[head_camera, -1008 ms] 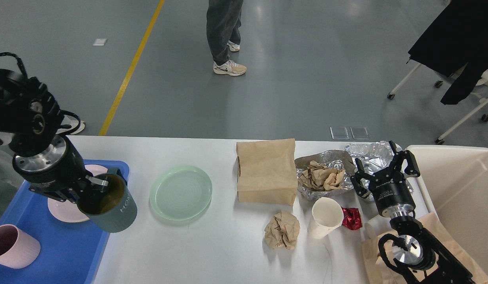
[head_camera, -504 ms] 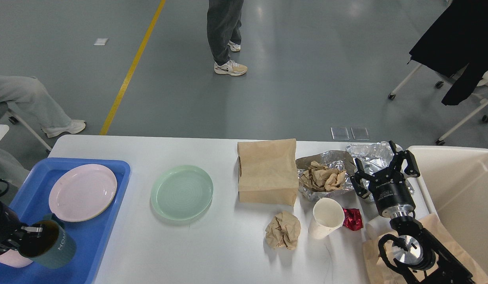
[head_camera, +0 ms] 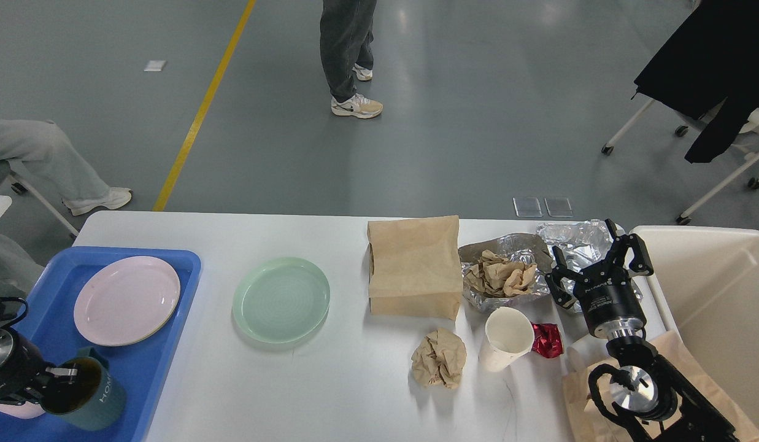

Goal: Tidy desktop
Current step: 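Lift the teal mug and set it on the tray beside the pink mug, then move the left gripper over to the edge of the pale green plate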

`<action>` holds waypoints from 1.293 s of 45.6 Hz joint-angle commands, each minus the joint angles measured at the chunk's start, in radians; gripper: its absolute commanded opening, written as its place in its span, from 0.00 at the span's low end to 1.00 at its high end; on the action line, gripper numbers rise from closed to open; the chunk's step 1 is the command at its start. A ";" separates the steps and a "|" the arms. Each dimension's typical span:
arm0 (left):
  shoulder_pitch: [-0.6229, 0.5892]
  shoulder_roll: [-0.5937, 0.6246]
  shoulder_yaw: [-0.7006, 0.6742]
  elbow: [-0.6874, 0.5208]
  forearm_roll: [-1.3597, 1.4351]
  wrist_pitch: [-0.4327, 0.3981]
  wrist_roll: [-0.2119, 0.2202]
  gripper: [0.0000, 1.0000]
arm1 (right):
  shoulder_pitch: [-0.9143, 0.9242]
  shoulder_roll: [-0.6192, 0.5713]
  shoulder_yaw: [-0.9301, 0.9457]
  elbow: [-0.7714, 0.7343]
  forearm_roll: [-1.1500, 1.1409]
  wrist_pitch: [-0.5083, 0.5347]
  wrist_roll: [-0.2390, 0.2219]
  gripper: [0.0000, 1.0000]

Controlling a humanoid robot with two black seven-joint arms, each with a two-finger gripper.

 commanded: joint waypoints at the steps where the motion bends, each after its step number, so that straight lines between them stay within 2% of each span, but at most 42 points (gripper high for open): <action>1: 0.004 -0.013 0.012 -0.007 -0.001 -0.001 -0.001 0.20 | 0.000 0.000 0.000 0.000 0.000 0.000 0.000 1.00; 7: 0.005 -0.025 0.017 -0.010 -0.030 0.010 -0.011 0.46 | 0.000 0.000 0.000 0.001 0.000 0.000 0.000 1.00; 8: 0.004 -0.025 0.018 -0.010 -0.039 0.013 -0.011 0.54 | 0.000 0.000 0.000 0.001 0.000 0.000 0.000 1.00; 9: 0.004 -0.025 0.018 -0.010 -0.051 0.021 -0.004 0.67 | 0.000 0.000 0.000 0.001 0.000 0.000 0.000 1.00; 10: 0.004 -0.025 0.018 -0.010 -0.060 0.024 -0.003 0.73 | 0.000 0.000 0.000 0.001 0.000 0.000 0.000 1.00; 16: 0.001 -0.017 0.023 -0.013 -0.106 0.022 -0.001 0.88 | 0.000 0.000 0.000 0.001 0.000 0.000 0.000 1.00; 25: -0.079 -0.014 0.133 -0.062 -0.148 0.013 -0.015 0.92 | 0.000 0.000 0.000 0.001 0.000 0.000 0.000 1.00; 34: -0.339 -0.011 0.386 -0.189 -0.225 0.004 -0.060 0.92 | 0.000 0.000 0.000 0.001 0.000 0.000 0.000 1.00; 40: -0.536 -0.032 0.527 -0.272 -0.329 -0.015 -0.055 0.93 | 0.000 0.000 0.000 0.001 0.000 0.000 0.000 1.00; 45: -0.770 -0.153 0.673 -0.356 -0.375 -0.102 -0.063 0.93 | 0.000 0.000 0.000 0.001 0.000 0.000 0.000 1.00; 49: -0.932 -0.235 0.753 -0.454 -0.404 -0.116 -0.076 0.93 | 0.000 0.000 0.000 0.001 0.000 0.000 0.000 1.00; 59: -1.156 -0.537 0.768 -0.576 -0.620 -0.156 -0.092 0.93 | 0.000 0.000 0.000 0.001 0.000 0.000 0.000 1.00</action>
